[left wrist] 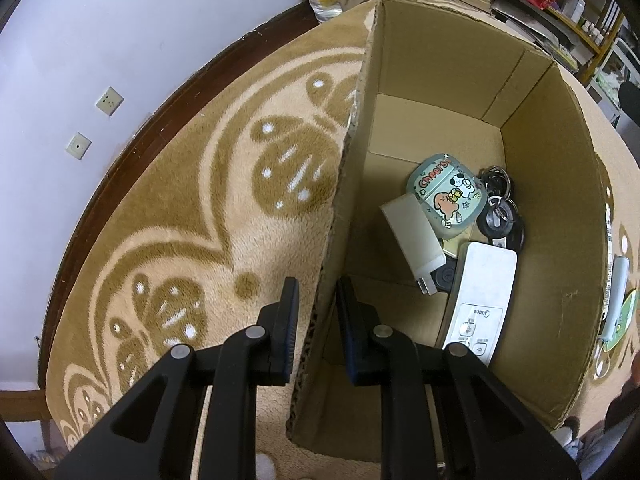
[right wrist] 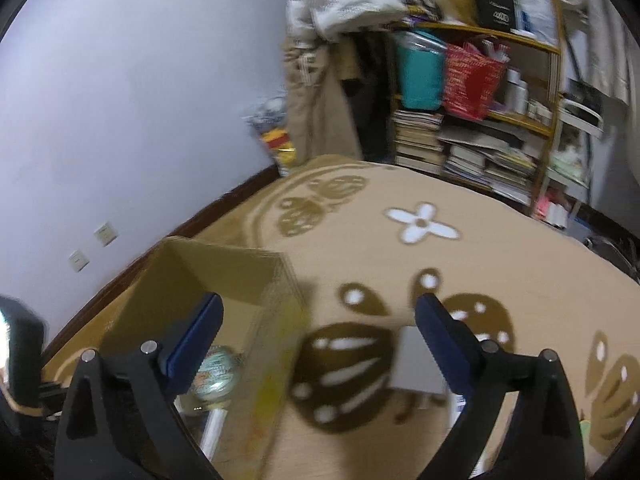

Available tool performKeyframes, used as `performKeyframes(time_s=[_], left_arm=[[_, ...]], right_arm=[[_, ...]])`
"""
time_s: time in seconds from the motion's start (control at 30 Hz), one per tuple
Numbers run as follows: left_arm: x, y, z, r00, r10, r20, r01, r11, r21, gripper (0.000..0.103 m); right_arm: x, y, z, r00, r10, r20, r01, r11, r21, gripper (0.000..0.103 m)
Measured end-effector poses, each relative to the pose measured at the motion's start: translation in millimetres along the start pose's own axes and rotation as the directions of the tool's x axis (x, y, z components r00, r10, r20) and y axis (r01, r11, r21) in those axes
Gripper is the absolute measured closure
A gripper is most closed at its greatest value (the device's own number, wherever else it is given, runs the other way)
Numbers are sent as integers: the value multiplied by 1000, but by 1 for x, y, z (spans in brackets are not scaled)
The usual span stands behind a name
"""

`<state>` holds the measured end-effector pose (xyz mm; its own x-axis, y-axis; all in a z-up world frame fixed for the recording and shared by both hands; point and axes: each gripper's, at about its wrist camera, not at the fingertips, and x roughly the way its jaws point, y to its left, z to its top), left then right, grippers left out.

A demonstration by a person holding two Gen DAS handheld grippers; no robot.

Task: Organize rigid objects
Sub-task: 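Grasp the white charger on the rug with the right tool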

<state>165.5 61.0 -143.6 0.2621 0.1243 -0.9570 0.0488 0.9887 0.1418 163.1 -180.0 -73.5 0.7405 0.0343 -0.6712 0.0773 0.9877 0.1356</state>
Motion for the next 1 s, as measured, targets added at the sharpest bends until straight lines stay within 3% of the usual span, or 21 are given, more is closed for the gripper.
performKeyframes(time_s=[0.3,0.6,0.77,1.0], left_arm=[[1,-2,-1,1000,7,0,-7,1000,6,85],[1,-3,0,1000,12,-1,-12,1000,9,84],[2,-3,0,1000,15,-2,-15,1000,11,84],[1,-2,0,1000,12,-2,-12,1000,8,84]], right_arm=[[33,-63,2,993,-57,-101,65,996,69,2],[73,-87,-13,976,-80,-204,96,993,69,2],[87,-89,-22,961,-90,-260,110,992,64,22],[101,-88,-36,946,-58,-319,89,993,83,29]])
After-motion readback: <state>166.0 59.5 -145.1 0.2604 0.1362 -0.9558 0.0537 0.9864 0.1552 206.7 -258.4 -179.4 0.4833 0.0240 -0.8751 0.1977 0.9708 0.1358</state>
